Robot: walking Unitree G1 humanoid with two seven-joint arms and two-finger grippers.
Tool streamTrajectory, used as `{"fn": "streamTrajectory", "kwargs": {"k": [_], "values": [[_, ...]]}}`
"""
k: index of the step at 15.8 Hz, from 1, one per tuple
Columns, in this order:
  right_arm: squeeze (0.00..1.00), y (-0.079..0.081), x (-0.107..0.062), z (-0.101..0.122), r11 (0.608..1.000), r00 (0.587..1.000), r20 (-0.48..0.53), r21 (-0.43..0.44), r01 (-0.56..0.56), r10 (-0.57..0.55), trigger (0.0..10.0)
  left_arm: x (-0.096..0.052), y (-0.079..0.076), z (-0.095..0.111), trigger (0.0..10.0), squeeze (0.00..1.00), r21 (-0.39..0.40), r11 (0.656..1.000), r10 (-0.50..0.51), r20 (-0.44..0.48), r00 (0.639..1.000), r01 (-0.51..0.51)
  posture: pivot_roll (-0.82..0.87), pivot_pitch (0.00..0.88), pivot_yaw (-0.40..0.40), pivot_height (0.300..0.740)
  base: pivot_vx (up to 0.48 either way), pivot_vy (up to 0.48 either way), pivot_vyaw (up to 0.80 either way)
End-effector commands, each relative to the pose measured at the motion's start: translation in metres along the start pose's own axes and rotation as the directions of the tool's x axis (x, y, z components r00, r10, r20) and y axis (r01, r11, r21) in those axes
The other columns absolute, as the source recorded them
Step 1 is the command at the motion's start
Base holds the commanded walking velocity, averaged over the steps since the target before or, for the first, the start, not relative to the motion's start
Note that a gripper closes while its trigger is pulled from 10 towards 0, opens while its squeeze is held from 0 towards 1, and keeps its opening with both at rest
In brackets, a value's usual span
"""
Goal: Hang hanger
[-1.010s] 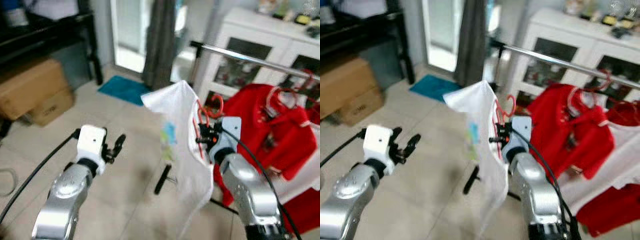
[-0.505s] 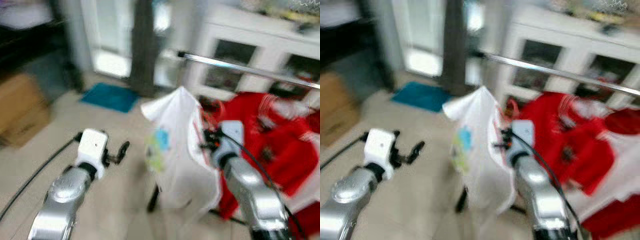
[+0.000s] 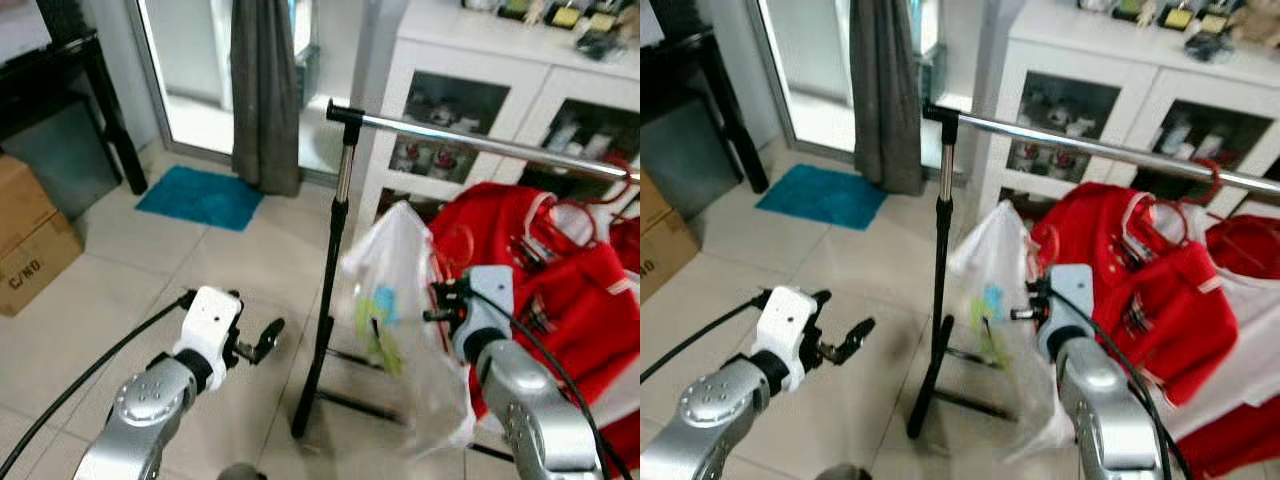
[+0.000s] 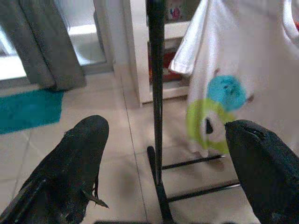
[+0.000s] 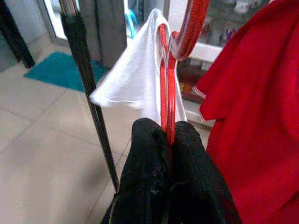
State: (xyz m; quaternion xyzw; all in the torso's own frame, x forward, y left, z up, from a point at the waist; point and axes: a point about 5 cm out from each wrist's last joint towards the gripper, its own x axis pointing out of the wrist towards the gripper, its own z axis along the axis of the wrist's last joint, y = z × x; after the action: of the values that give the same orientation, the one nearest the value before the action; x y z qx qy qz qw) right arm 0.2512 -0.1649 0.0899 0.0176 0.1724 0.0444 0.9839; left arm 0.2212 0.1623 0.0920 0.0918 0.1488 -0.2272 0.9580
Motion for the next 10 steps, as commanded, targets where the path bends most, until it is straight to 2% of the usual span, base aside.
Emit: {"fn": "streamTrajectory", "kwargs": {"k": [1,3,5,6,9,10], "values": [[0.00,0.000,0.001,0.012,1.000,0.999,0.047,0.005,0.002,-0.002,10.0,0.002,0.001,0.004,10.0,0.00,0.024,1.000,0.008,0.018,1.000,-0.008,0.00,0.000,-0.059,0.740,0.000,0.000,0.00],[0.00,0.007,0.005,0.021,1.000,0.996,0.086,0.015,-0.028,0.026,10.0,0.005,0.002,0.011,10.0,0.00,0.016,1.000,0.015,0.044,0.999,-0.016,0.00,0.000,-0.058,0.740,0.000,0.000,0.00],[0.00,0.013,0.013,0.033,0.999,0.993,0.115,-0.023,-0.030,0.032,10.0,0.007,0.002,0.016,10.0,0.00,0.014,1.000,-0.002,0.059,0.998,0.001,0.00,0.000,-0.057,0.740,0.000,0.000,0.00],[0.00,0.016,0.024,0.049,0.998,0.989,0.144,-0.058,-0.011,0.019,10.0,0.008,-0.001,0.024,10.0,0.00,0.020,0.998,-0.064,0.094,0.993,0.063,0.01,0.000,-0.058,0.740,0.000,0.000,0.00],[0.00,0.017,0.038,0.068,1.000,0.983,0.183,-0.012,-0.002,0.004,10.0,0.008,-0.002,0.036,10.0,0.00,0.037,0.990,-0.141,0.134,0.981,0.137,0.01,0.000,-0.058,0.740,0.000,0.000,0.00],[0.00,0.018,0.048,0.078,1.000,0.979,0.202,0.001,0.000,0.000,10.0,0.007,-0.003,0.041,10.0,0.00,0.061,0.983,-0.178,0.136,0.975,0.171,0.02,0.000,-0.057,0.740,0.000,0.000,0.00]]}}
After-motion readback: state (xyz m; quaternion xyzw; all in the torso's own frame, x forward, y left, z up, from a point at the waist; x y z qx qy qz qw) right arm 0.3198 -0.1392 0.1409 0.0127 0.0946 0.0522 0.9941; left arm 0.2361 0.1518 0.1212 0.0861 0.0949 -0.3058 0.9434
